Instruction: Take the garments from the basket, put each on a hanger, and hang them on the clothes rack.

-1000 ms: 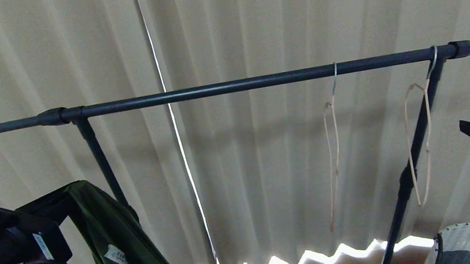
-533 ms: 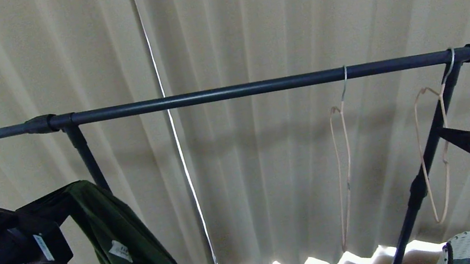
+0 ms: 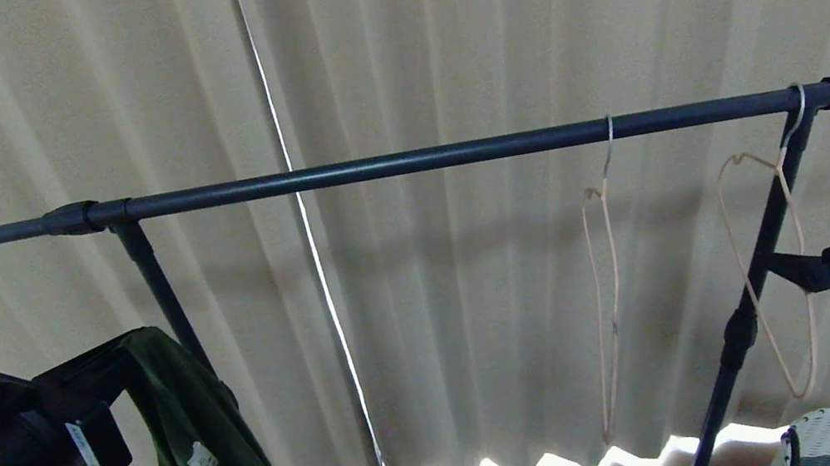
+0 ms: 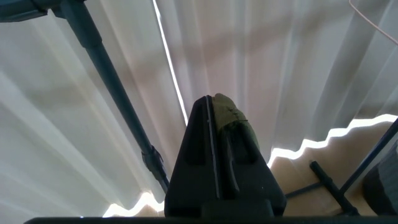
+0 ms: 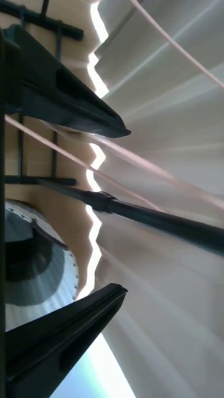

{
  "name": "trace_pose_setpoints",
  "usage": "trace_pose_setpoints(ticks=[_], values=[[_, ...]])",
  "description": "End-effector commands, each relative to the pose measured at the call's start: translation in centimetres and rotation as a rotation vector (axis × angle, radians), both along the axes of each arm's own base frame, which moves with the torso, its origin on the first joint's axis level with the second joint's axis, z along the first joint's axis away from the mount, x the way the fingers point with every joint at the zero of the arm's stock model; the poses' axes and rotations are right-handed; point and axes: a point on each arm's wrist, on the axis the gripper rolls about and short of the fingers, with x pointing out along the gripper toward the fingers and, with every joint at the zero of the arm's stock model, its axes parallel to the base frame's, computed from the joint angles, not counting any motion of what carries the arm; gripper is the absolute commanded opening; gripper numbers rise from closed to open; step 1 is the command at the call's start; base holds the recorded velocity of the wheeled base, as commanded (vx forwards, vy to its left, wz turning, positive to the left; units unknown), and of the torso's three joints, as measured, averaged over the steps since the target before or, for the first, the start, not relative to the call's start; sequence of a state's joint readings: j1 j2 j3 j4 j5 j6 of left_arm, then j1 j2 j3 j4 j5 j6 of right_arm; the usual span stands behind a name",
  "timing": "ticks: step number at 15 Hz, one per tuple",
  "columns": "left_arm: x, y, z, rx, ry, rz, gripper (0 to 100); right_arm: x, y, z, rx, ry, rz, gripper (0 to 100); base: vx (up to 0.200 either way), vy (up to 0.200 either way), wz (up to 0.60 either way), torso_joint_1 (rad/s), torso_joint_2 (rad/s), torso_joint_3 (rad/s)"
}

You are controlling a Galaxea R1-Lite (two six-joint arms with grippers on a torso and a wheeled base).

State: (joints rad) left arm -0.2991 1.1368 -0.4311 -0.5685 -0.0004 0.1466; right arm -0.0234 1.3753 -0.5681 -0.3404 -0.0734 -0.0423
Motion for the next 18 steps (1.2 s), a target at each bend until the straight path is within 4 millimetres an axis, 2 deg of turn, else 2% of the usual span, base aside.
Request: trace_pose_setpoints(ticks=[1,4,10,17,18], values=[[0.0,0.0,0.0,0.001,0.001,0.000,0,0.0,0.0,-0.2,0.009,0.014,-0.004,100,0.000,0.000,0.00,0.000,0.00,0.000],[0.0,0.0,0.0,0.000,-0.002,0.000,0,0.0,0.4,-0.4,0.063,0.055,-0.012,100,0.000,0.000,0.00,0.000,0.00,0.000],[-0.1,0.0,0.1,0.000,-0.004,0.000,0,0.6,0.5,0.5,0.067,0.028,-0.014,100,0.000,0.000,0.00,0.000,0.00,0.000],[-0.1,0.0,0.0,0.000,-0.002,0.000,0,1.3,0.3,0.0,0.064,0.049,-0.024,100,0.000,0.000,0.00,0.000,0.00,0.000],[-0.1,0.0,0.1,0.000,-0.004,0.000,0,1.3,0.3,0.0,0.065,0.049,-0.026,0,0.000,0.000,0.00,0.000,0.00,0.000]])
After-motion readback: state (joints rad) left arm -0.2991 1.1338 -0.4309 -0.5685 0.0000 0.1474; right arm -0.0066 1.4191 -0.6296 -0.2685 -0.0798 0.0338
